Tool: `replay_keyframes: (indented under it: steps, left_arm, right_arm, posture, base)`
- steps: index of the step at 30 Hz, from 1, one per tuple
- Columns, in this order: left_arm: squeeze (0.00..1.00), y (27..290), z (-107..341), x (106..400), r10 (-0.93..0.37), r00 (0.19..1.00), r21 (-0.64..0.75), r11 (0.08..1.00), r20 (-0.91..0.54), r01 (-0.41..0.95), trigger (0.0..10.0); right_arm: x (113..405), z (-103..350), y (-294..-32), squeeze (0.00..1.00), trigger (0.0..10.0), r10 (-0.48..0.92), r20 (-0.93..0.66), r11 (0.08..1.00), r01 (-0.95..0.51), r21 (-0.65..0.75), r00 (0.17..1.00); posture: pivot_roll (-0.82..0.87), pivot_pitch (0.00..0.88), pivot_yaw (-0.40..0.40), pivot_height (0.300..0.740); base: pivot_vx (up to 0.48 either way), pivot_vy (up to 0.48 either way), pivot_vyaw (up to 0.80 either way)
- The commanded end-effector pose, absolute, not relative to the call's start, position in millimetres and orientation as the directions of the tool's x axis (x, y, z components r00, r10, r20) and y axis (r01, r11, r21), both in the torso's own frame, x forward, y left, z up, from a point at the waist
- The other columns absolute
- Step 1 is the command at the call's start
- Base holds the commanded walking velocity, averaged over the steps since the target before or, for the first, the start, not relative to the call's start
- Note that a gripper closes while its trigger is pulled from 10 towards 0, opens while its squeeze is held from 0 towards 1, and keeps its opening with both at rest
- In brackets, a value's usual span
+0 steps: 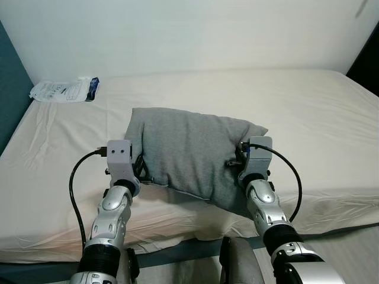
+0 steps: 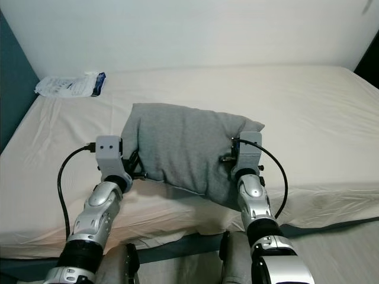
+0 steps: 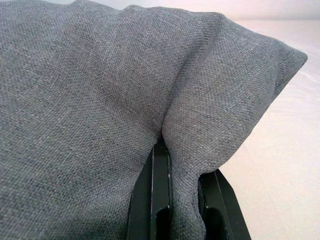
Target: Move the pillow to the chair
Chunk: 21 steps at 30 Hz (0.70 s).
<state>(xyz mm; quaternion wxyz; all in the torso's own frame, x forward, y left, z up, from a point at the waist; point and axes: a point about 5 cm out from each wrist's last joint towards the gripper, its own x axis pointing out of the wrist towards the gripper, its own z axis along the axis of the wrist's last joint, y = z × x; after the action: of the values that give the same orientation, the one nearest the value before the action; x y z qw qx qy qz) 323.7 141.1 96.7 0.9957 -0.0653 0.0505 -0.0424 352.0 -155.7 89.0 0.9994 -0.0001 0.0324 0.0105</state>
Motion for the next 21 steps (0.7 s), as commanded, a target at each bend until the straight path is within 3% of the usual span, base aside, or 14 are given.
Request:
replay_keyframes:
  steps: [1, 21]
  left_arm:
    - [0.00, 128.5, 108.7, 326.1, -0.123, 0.992, -0.089, 0.989, -0.030, 0.120, 10.0]
    - [0.00, 134.8, 107.4, 322.7, -0.077, 0.997, -0.050, 0.996, -0.012, 0.077, 10.0]
  right_arm:
    - [355.9, 94.2, -137.1, 0.00, 10.0, 0.105, -0.053, 0.993, -0.108, -0.045, 0.993]
    - [355.2, 93.0, -133.7, 0.00, 10.0, 0.136, -0.051, 0.989, -0.139, -0.050, 0.989]
  posture:
    - [0.01, 0.000, -0.066, 0.562]
    - [0.01, 0.000, -0.065, 0.602]
  base:
    - [0.000, 0.000, 0.00]
    - [0.000, 0.000, 0.00]
